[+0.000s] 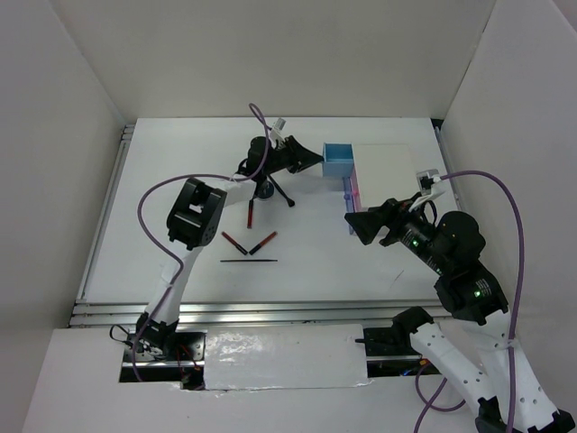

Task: Organize the makeup

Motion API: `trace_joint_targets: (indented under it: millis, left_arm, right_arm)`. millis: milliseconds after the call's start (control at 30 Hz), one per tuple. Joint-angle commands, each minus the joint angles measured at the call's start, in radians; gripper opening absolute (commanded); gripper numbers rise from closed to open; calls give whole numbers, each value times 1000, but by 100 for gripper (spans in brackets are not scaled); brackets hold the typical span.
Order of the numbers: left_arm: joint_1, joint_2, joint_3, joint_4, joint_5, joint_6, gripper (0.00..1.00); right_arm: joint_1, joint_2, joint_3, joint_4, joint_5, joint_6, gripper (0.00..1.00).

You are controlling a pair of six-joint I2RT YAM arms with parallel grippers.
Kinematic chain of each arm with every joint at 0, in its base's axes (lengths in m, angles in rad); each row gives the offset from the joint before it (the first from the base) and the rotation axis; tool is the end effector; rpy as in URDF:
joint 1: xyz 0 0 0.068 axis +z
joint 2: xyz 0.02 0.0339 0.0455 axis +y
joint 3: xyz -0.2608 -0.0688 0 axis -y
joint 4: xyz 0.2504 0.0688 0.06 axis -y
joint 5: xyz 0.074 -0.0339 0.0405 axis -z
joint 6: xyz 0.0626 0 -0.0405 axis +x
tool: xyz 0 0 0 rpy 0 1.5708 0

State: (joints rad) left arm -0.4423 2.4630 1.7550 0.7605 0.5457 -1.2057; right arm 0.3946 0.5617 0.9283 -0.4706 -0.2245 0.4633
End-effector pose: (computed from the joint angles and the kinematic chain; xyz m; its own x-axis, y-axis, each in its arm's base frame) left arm 0.5099 -0.2774 0.1666 -0.7624 -0.5224 -0.3820 0.3422 0.1756 -0.9231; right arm 0.1293 0.0689 0.3842 -0.3446 0.3285 -0.8794 -0.4753 0.7468 0.4652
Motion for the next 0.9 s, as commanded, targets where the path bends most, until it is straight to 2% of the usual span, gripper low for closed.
trace_joint_targets:
  millis: [0, 300, 567, 733, 833, 867]
  left_arm:
    - [39, -62, -6, 7, -6, 49, 3]
    - [60, -76, -23, -9, 11, 57, 8]
    - [70, -93, 0, -70, 31, 86, 8]
    - [82, -101, -25, -40, 43, 64, 12]
    - [86, -104, -26, -40, 49, 64, 28]
    - [86, -107, -28, -38, 51, 64, 39]
  right_arm:
    - [6, 7, 12, 43, 1, -8, 89]
    - [6, 3, 12, 38, 5, -8, 89]
    - [6, 0, 14, 35, 10, -5, 89]
    - [6, 1, 14, 36, 8, -2, 89]
    - [6, 1, 14, 35, 8, 0, 89]
    - [4, 3, 14, 35, 10, 1, 89]
